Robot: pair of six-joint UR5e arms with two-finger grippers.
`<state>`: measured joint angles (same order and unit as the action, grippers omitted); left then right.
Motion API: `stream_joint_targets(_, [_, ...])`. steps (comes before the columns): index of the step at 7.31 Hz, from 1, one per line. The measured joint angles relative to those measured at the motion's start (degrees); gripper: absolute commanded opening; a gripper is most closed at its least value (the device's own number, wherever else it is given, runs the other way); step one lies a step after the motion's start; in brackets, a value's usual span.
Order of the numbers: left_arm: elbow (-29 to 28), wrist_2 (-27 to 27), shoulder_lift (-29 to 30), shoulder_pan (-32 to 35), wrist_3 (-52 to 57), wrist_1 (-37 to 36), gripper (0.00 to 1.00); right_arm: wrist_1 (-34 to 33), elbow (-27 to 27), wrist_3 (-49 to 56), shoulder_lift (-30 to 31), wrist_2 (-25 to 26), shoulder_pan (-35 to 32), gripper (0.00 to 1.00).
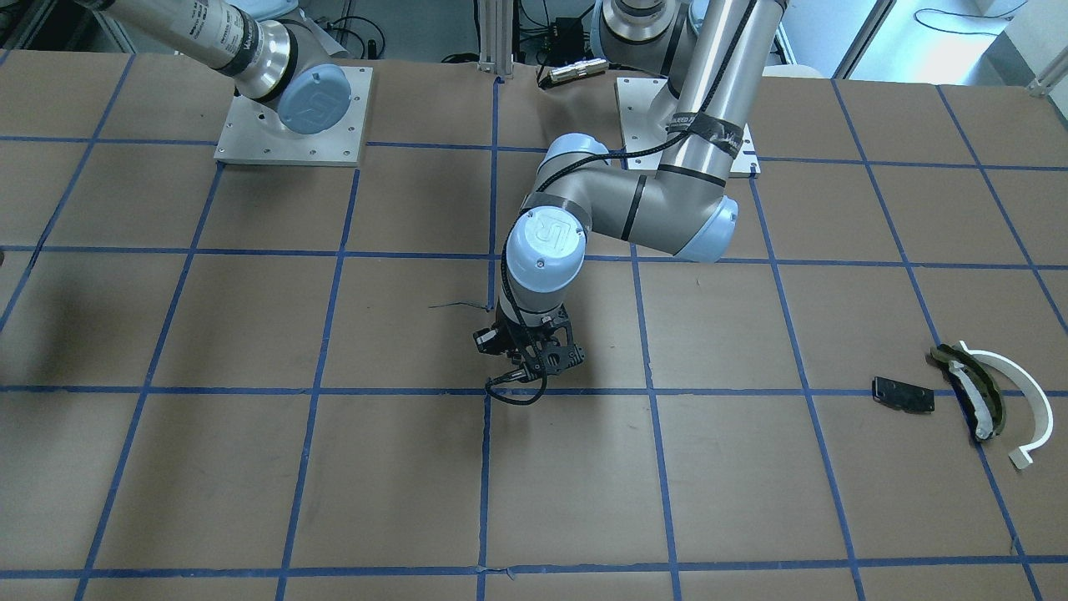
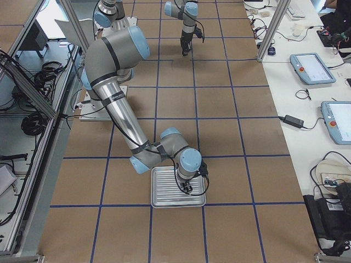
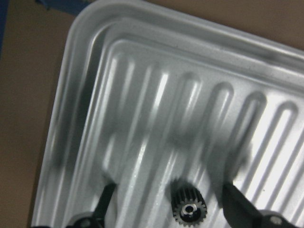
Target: Place bearing gear from tray to pile
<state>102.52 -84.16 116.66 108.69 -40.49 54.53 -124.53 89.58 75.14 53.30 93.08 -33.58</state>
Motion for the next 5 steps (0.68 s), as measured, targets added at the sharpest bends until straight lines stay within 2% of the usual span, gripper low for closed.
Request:
stream_joint_targets(2, [-0.2, -0.66, -3.54, -2.71, 3.12, 3.12, 0.0, 0.06, -0.06, 0.89, 0.1, -0.02, 0.0, 0.31])
stream_joint_targets(3, [-0.12, -2.1, -6.06, -6.83, 9.39, 8.05, 0.0, 0.1, -0.05, 1.16, 0.13, -0.01, 0.0, 0.28])
stream_joint_targets(5, [0.42, -9.01, -10.43, -19.28, 25.45, 18.69, 0.0, 0.23, -0.1, 1.45, 0.14, 0.08, 0.0, 0.28])
